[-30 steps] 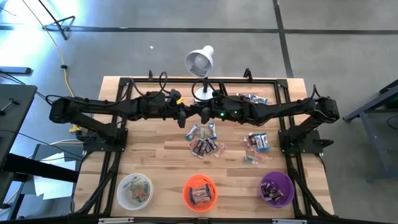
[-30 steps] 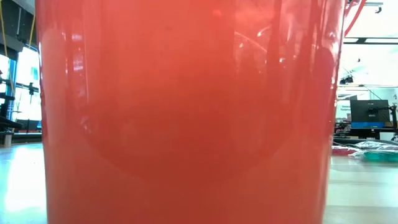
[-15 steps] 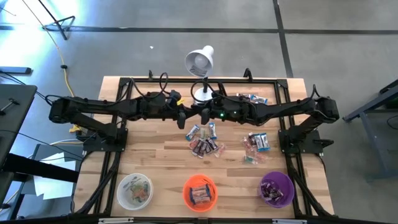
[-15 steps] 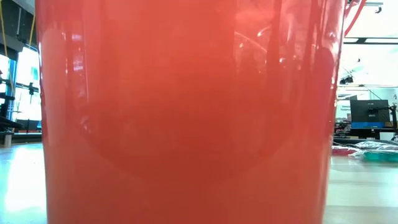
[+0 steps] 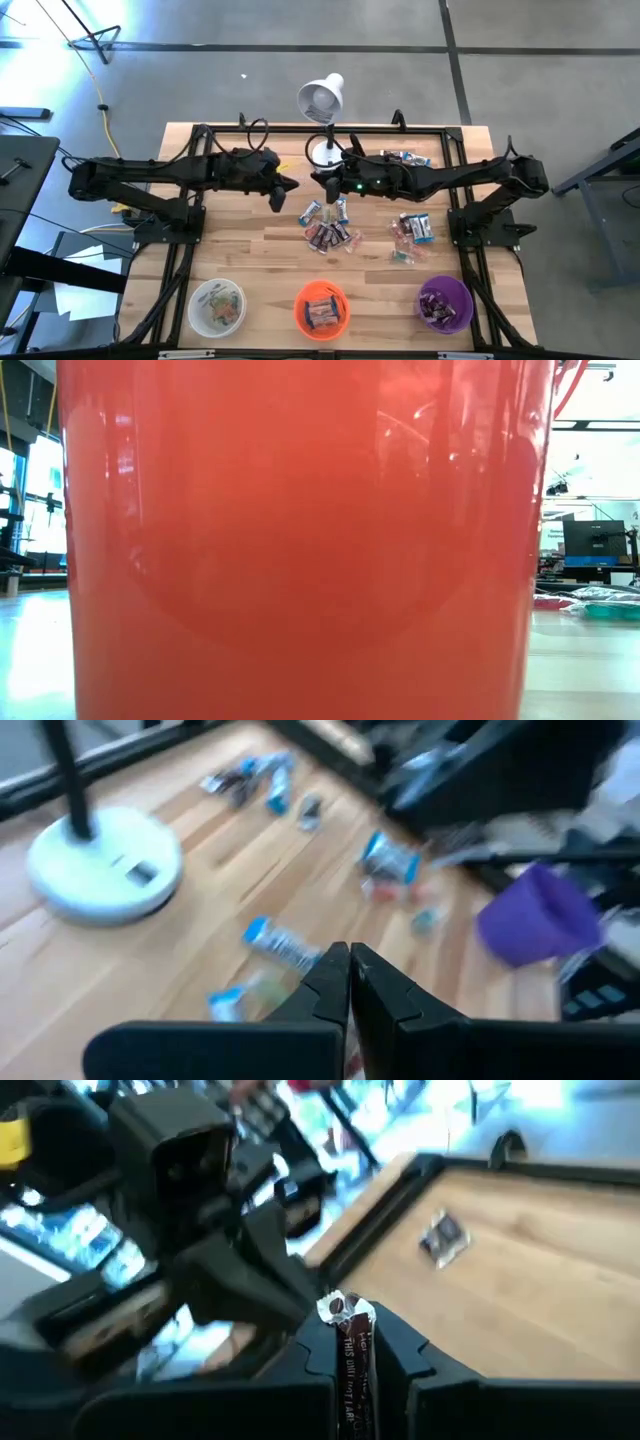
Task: Organize candy in baskets
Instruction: Put the brown chocolate bar into the purple bucket
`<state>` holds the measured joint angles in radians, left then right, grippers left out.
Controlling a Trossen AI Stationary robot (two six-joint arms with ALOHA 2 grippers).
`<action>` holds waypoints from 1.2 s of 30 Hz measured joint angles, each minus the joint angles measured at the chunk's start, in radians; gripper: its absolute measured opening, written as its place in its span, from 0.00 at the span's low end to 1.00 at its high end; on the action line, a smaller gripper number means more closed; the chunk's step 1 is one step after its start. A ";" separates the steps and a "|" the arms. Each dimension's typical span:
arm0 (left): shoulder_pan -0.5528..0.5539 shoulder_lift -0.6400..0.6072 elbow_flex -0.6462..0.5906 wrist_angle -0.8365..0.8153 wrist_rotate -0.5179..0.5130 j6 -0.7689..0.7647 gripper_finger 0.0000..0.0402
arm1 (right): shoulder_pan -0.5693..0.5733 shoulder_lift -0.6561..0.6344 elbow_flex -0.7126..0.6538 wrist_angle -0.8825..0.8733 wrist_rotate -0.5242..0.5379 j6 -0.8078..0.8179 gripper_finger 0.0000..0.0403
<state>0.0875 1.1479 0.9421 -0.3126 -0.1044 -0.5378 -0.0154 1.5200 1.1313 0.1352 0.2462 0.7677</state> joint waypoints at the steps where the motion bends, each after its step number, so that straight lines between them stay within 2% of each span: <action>1: 0.000 -0.010 0.000 -0.039 -0.010 0.000 0.00 | 0.005 -0.012 0.000 -0.047 -0.018 0.016 0.02; 6: 0.002 -0.043 0.000 -0.227 -0.049 -0.013 0.00 | 0.084 -0.072 0.000 -0.347 -0.110 0.149 0.02; 13: -0.003 -0.047 -0.002 -0.413 -0.090 -0.060 0.00 | 0.337 -0.196 0.000 -0.814 -0.164 0.573 0.02; 20: -0.011 -0.046 -0.002 -0.456 -0.088 -0.061 0.00 | 0.686 -0.224 0.001 -0.995 -0.152 1.131 0.02; 23: -0.012 -0.046 -0.002 -0.493 -0.086 -0.061 0.00 | 0.817 -0.194 0.001 -1.070 -0.209 1.369 0.01; 26: -0.013 -0.046 -0.002 -0.529 -0.094 -0.060 0.00 | 0.921 -0.158 0.001 -1.138 -0.289 1.539 0.01; 29: -0.013 -0.046 -0.002 -0.539 -0.114 -0.055 0.00 | 0.979 -0.136 0.001 -1.157 -0.310 1.574 0.03; 31: -0.013 -0.046 -0.002 -0.536 -0.115 -0.062 0.00 | 0.986 -0.130 0.001 -1.160 -0.324 1.560 0.08; 36: -0.013 -0.046 -0.002 -0.537 -0.101 -0.079 0.00 | 0.975 -0.130 0.001 -1.178 -0.337 1.473 0.29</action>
<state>0.0748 1.1023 0.9401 -0.8494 -0.2051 -0.6164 0.9596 1.3899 1.1320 -1.0433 -0.0909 2.2407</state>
